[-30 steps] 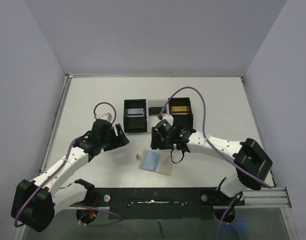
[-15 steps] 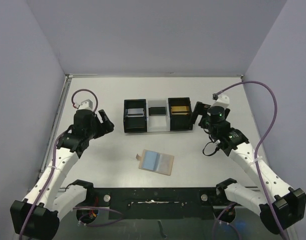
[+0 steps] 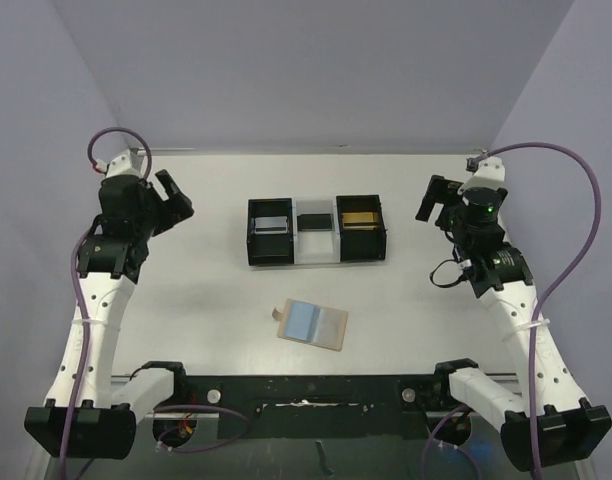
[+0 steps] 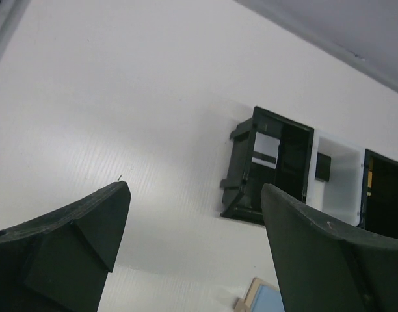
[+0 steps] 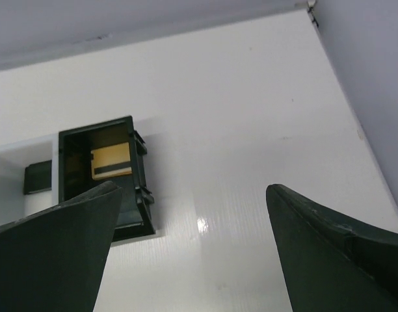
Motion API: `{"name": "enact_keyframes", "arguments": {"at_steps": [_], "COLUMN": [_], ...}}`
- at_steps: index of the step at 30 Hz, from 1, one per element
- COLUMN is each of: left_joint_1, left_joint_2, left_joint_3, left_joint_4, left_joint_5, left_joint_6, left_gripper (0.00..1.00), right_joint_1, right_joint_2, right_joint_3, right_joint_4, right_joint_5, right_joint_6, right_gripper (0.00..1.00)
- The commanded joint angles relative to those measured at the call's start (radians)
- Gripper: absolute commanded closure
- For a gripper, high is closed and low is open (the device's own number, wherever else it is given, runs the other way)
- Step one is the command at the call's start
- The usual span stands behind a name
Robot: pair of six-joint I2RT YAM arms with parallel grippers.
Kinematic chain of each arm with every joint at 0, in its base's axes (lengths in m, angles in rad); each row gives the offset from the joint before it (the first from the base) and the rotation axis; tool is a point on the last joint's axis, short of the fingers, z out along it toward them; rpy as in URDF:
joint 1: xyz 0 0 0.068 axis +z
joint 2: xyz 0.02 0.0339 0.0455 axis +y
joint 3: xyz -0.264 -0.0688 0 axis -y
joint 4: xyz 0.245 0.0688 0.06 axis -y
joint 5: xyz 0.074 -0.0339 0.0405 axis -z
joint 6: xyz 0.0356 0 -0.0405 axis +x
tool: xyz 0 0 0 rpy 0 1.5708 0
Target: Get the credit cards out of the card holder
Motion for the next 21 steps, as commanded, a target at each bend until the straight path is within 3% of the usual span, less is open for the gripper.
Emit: {"name": "enact_keyframes", "arguments": {"at_steps": [1, 5, 8, 13, 21], "left_joint_1": [0.073, 0.205, 0.21, 0.208, 0.207], "left_joint_2": [-0.006, 0.101, 0.108, -0.001, -0.03], "left_joint_3": [0.092, 0.309, 0.407, 0.373, 0.328], "left_joint_4": [0.007, -0.179, -0.242, -0.137, -0.156], "left_joint_5": [0.0, 0.175, 0.144, 0.117, -0.024], "left_joint_6": [0.061, 0.104, 0.097, 0.109, 0.115], "left_gripper": [0.17, 0.17, 0.17, 0.17, 0.17], "right_joint_1": [-0.001, -0.001, -0.002, -0.001, -0.002], "right_joint_2": [-0.083, -0.127, -0.122, -0.097, -0.103], "right_joint_3": [0.106, 0.184, 0.221, 0.237, 0.209], "right_joint_4": [-0.004, -0.04, -0.065, -0.093, -0.117], "right_joint_5": [-0.022, 0.062, 0.078, 0.069, 0.086], "right_joint_6": [-0.131, -0.145, -0.146, -0.129, -0.094], "right_gripper": [0.02, 0.02, 0.02, 0.02, 0.02]}}
